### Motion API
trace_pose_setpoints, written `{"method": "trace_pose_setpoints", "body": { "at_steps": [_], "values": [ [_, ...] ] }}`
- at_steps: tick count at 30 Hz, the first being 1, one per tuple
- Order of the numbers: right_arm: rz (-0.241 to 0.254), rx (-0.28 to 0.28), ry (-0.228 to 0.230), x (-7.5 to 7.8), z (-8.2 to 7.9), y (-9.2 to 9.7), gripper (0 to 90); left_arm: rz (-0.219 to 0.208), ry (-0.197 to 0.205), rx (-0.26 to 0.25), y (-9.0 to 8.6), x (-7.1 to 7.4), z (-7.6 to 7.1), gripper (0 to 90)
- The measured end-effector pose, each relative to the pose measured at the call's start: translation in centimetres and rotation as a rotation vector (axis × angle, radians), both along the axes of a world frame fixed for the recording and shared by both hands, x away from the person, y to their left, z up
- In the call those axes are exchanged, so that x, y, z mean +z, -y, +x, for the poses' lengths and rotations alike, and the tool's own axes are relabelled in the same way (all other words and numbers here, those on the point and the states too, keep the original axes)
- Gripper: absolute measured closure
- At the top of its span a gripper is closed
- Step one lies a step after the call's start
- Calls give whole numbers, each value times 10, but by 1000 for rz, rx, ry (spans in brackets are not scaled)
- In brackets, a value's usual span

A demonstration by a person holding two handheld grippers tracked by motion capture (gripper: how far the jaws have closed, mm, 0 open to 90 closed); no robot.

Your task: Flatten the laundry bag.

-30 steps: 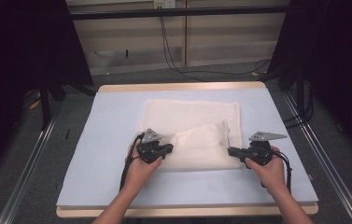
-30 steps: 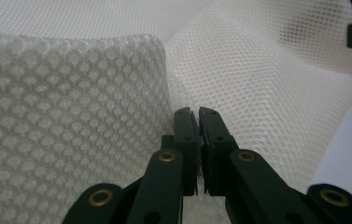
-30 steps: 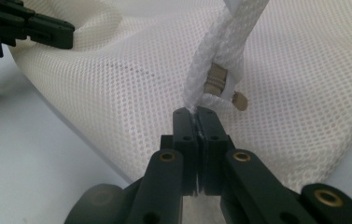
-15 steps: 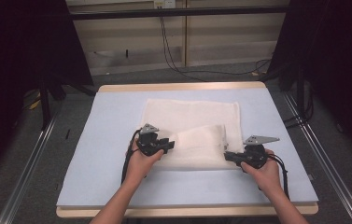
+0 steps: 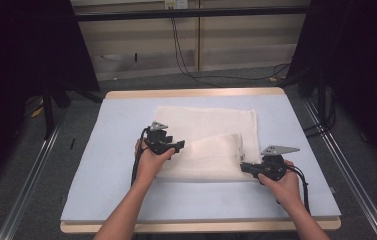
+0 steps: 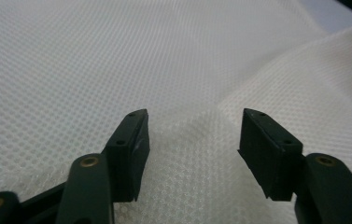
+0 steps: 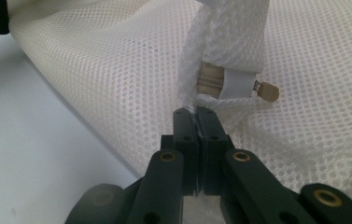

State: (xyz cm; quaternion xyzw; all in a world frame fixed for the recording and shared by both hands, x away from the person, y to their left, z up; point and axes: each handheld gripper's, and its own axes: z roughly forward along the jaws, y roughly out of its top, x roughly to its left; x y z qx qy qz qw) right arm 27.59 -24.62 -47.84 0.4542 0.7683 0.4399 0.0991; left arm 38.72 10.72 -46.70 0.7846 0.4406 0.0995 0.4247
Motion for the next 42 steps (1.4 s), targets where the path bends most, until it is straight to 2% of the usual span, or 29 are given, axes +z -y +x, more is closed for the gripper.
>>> {"method": "trace_pose_setpoints", "body": {
  "at_steps": [3,7,8,10,11,12,13,14,16,18,20,21,22,24,28,30,31,32,35,38,42],
  "values": [
    [-1,1,1,0,0,0,881,38,-54,-14,3,-12,5,390],
    [1,1,0,0,0,0,881,42,-49,-15,4,-15,6,414],
    [-1,0,0,0,0,0,881,39,-46,-1,4,-16,5,433],
    [-1,0,1,-1,0,0,881,57,-46,3,1,-16,5,516],
    [0,1,2,-1,0,0,881,67,-43,11,0,-16,6,604],
    [5,-2,-1,-1,0,0,881,48,-46,28,-1,-17,6,646],
    [8,-3,-3,-1,0,0,881,49,-46,25,-2,-17,7,685],
    [8,-6,-2,-1,0,1,881,58,-38,18,-3,-17,7,718],
    [8,-9,-1,-1,0,1,881,50,-38,-13,-2,-18,7,854],
    [11,-13,2,-1,0,1,881,88,-28,-38,-2,-16,6,891],
    [14,-20,1,0,0,2,881,80,-27,-30,-1,-16,6,900],
    [19,-19,3,0,0,2,881,54,-34,-12,0,-16,5,900],
    [22,-21,-1,0,0,3,881,74,-33,-32,-4,-14,6,900],
    [24,-20,-1,0,0,3,881,31,-41,-3,-3,-14,5,900],
    [28,-22,0,0,1,4,881,38,-50,-22,-6,-10,5,900],
    [29,-25,3,0,1,5,880,17,-51,-17,-8,-5,4,900],
    [32,-26,3,0,0,5,880,-8,-50,-12,-9,-3,3,900],
    [33,-27,6,0,1,6,880,2,-46,-35,-13,1,2,900],
    [41,-34,8,1,0,8,880,-22,-29,-39,-17,10,-5,900],
    [51,-40,3,2,-1,9,879,-74,4,-52,-23,20,-16,900],
    [51,-53,11,2,-2,12,877,-108,44,-89,-29,32,-31,900]
  ]
}}
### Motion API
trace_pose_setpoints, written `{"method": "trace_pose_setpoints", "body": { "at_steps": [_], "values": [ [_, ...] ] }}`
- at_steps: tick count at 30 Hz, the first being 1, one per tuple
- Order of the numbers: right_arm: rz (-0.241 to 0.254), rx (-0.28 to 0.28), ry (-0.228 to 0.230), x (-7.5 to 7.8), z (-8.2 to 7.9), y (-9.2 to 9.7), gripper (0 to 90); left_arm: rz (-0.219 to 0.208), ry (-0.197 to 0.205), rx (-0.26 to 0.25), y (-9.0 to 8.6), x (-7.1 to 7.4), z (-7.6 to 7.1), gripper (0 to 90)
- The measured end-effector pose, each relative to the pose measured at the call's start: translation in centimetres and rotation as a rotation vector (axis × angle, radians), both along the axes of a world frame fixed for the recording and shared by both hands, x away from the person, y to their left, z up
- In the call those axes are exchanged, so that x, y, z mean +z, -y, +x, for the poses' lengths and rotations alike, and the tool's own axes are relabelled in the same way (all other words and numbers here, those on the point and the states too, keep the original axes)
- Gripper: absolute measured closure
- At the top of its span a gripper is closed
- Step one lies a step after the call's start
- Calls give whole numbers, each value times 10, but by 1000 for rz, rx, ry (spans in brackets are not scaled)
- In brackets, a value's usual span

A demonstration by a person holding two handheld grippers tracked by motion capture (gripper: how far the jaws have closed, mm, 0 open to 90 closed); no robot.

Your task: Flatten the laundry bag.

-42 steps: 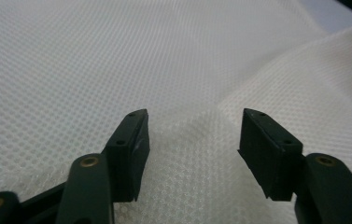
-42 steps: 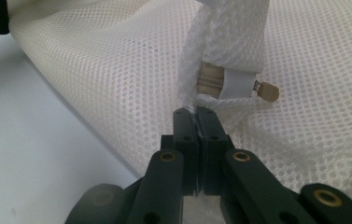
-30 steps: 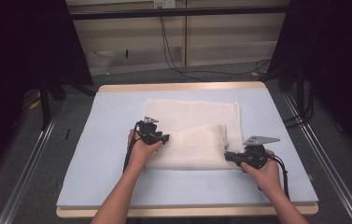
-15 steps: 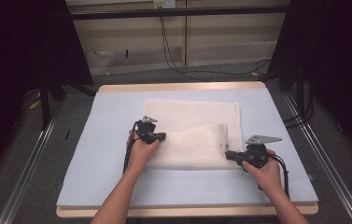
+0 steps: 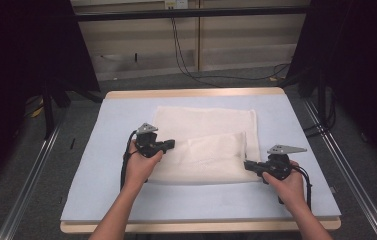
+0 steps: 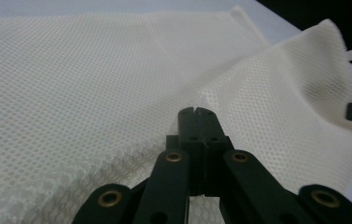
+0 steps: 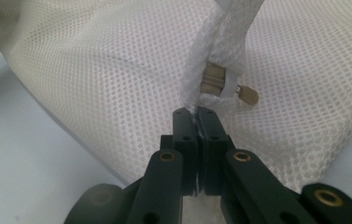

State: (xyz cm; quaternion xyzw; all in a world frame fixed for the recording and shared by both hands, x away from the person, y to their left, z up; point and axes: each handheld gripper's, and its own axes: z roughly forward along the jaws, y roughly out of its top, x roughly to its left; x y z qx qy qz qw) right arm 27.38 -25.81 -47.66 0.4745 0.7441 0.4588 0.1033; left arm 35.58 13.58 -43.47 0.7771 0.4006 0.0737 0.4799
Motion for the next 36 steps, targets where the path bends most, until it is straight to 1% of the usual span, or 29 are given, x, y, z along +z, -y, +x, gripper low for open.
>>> {"method": "trace_pose_setpoints", "body": {
  "at_steps": [1,2,4,5,6,8,9,11,13,14,15,16,17,18,19,20,21,22,23,24,25,27,29,31,32,33,34,35,36],
  "values": [
    [2,1,0,0,0,1,876,-14,12,1,-1,2,-4,900],
    [3,-5,-5,0,-1,2,875,-13,13,-12,-3,4,-8,900],
    [1,-3,-1,1,-2,4,872,-30,24,-30,-5,6,-16,900],
    [3,-4,0,1,-3,5,868,-30,26,-40,-5,6,-19,900],
    [13,-3,0,3,-4,7,861,-36,31,-51,-5,5,-22,900],
    [21,-10,1,7,-5,11,807,-42,27,-63,-8,4,-28,900],
    [14,-18,0,8,-5,14,779,-49,33,-64,-9,3,-30,900],
    [-14,-32,1,12,-7,20,707,-41,38,-73,-10,0,-33,900],
    [-23,-43,1,14,-8,28,650,-35,36,-75,-12,-1,-35,900],
    [-26,-46,5,15,-9,32,638,-33,41,-72,-12,-1,-35,900],
    [-21,-43,7,15,-9,35,624,-40,35,-75,-13,-1,-35,900],
    [-2,-46,-7,16,-10,39,596,-38,30,-76,-14,-2,-36,900],
    [2,-44,-5,16,-11,43,608,-36,34,-73,-15,-2,-36,900],
    [-13,-45,2,16,-14,46,595,-37,29,-73,-16,-3,-36,900],
    [-11,-42,3,17,-15,50,603,-32,28,-69,-17,-3,-36,900],
    [-11,-51,-1,17,-17,54,593,-27,33,-64,-17,-4,-36,900],
    [-32,-65,-4,18,-18,57,584,-33,28,-74,-18,-5,-37,900],
    [-82,-82,4,18,-19,61,582,-30,31,-76,-17,-5,-37,900],
    [-86,-85,5,17,-18,64,578,-27,33,-78,-17,-5,-39,900],
    [-68,-99,-5,15,-17,67,571,-29,33,-87,-17,-4,-39,900],
    [-74,-102,-1,14,-15,67,568,-30,36,-85,-17,-4,-40,900],
    [-72,-110,-9,11,-10,65,551,-33,36,-89,-17,-3,-41,900],
    [-76,-110,-20,8,-3,60,548,-32,39,-93,-16,-3,-43,900],
    [-60,-124,-37,4,5,52,539,-37,45,-94,-17,-3,-44,900],
    [-60,-117,-39,2,10,49,540,-42,40,-93,-17,-2,-45,900],
    [-64,-119,-54,0,14,45,540,-49,42,-97,-18,-2,-46,900],
    [-85,-119,-57,-2,18,42,543,-52,41,-98,-18,-2,-47,900],
    [-100,-121,-66,-5,21,39,564,-49,40,-105,-19,-2,-48,900],
    [-106,-124,-77,-8,24,37,585,-50,43,-100,-19,-2,-49,900]
  ]
}}
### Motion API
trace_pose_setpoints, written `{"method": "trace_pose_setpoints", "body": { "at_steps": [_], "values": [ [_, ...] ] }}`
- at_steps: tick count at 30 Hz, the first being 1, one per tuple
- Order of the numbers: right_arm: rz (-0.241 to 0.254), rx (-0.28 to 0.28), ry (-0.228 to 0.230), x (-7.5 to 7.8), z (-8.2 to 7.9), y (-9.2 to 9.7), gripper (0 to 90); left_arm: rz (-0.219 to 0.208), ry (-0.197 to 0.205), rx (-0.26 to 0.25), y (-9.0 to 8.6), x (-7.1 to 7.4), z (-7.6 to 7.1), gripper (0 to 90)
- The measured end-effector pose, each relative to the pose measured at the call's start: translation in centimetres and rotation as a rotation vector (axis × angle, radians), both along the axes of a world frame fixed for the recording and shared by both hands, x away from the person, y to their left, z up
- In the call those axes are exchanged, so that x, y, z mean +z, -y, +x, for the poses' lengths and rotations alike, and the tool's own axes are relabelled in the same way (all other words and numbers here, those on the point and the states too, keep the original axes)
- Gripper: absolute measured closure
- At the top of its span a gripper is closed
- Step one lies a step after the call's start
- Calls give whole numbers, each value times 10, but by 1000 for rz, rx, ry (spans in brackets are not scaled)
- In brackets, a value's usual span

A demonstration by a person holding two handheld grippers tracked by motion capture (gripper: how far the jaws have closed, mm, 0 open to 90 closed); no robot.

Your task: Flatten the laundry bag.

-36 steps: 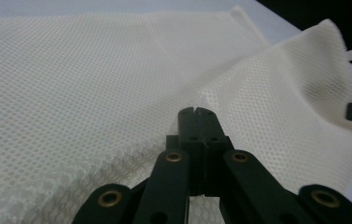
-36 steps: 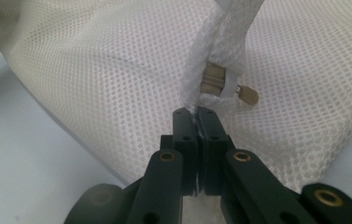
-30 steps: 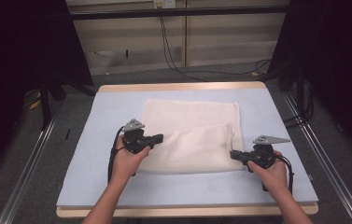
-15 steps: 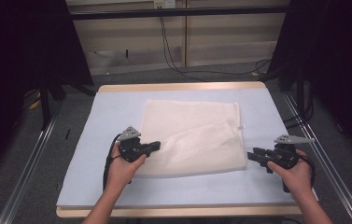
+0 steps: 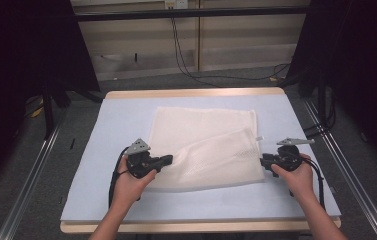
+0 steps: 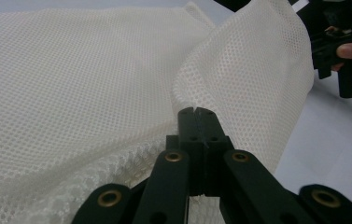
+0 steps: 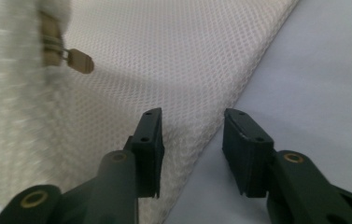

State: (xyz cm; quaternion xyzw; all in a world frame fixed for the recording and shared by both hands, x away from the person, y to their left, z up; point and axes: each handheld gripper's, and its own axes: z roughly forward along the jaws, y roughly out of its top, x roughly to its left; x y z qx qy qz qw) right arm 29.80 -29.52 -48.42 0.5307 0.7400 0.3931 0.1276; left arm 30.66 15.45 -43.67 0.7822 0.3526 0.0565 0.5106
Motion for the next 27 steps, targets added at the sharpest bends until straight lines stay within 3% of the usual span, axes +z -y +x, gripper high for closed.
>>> {"method": "trace_pose_setpoints", "body": {
  "at_steps": [4,8,11,16,23,27],
  "values": [
    [7,-22,-15,-3,7,-3,748,5,2,-14,1,-2,-2,900],
    [52,-15,-41,-4,13,0,876,25,10,-14,3,-1,0,900],
    [1,-33,-17,0,19,-4,891,14,14,-16,5,-1,3,900],
    [-39,-140,44,6,36,-3,896,65,51,-53,10,1,12,900],
    [-71,-278,92,7,47,25,896,60,62,-116,35,-1,18,900],
    [-96,-265,97,6,42,28,890,66,55,-142,43,-2,12,900]
  ]
}}
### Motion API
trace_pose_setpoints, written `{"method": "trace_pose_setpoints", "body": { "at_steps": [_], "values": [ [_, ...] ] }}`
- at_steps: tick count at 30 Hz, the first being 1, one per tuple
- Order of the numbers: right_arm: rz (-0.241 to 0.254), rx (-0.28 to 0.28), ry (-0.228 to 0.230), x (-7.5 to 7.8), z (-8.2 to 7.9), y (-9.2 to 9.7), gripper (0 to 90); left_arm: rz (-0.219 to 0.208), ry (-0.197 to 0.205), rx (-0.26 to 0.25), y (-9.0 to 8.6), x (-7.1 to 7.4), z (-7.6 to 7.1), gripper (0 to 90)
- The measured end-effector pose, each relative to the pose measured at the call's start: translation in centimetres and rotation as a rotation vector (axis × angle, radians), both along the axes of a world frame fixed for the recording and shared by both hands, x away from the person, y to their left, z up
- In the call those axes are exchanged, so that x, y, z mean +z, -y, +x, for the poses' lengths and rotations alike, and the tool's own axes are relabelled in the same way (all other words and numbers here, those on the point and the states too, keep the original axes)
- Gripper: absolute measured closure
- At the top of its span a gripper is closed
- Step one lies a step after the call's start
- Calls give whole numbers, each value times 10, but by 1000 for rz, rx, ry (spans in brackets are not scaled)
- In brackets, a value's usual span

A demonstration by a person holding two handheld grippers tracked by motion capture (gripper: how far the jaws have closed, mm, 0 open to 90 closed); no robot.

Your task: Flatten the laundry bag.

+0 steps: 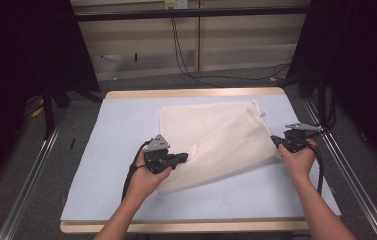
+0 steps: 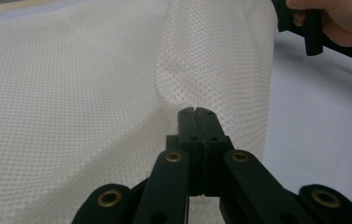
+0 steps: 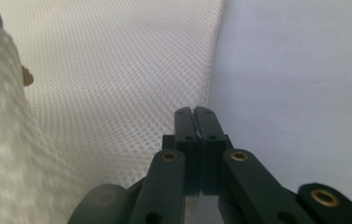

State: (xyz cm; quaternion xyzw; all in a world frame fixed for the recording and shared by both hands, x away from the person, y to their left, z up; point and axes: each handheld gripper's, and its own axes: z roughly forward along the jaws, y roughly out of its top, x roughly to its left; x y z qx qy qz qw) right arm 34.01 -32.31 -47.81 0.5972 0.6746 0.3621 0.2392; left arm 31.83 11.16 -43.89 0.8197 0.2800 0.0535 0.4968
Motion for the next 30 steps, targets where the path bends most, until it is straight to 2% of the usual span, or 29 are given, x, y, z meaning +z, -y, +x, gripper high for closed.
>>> {"method": "trace_pose_setpoints", "body": {
  "at_steps": [3,4,6,7,8,9,12,14,16,17,22,25,27,29,30],
  "values": [
    [8,25,-6,-1,-5,-1,867,0,1,-2,1,0,-7,900],
    [12,29,0,0,-6,-1,828,-11,0,-3,2,1,-9,900],
    [10,6,23,4,-11,0,773,-22,-13,-3,2,1,-13,900],
    [41,14,28,7,-15,2,739,-24,-14,-7,3,1,-13,900],
    [53,19,33,9,-17,2,703,-31,-21,-7,4,1,-15,900],
    [65,25,32,13,-20,3,683,-19,-18,-9,5,0,-16,900],
    [113,66,41,20,-29,4,663,-14,-29,-29,9,-3,-20,900],
    [123,107,48,23,-35,4,670,-16,-28,-39,10,-3,-22,900],
    [133,140,45,22,-39,4,720,-30,-40,-42,9,-1,-24,900],
    [152,157,41,21,-42,3,738,-29,-42,-34,9,-1,-25,900],
    [175,241,30,14,-54,1,845,-61,-49,-18,5,1,-23,883],
    [162,294,15,10,-60,2,900,-72,-54,-3,2,5,-21,870],
    [154,316,1,7,-63,3,900,-99,-57,29,-1,8,-20,807],
    [133,325,-22,5,-66,5,900,-105,-85,41,-7,11,-18,784],
    [130,331,-27,3,-67,5,900,-108,-83,57,-9,12,-17,761]
  ]
}}
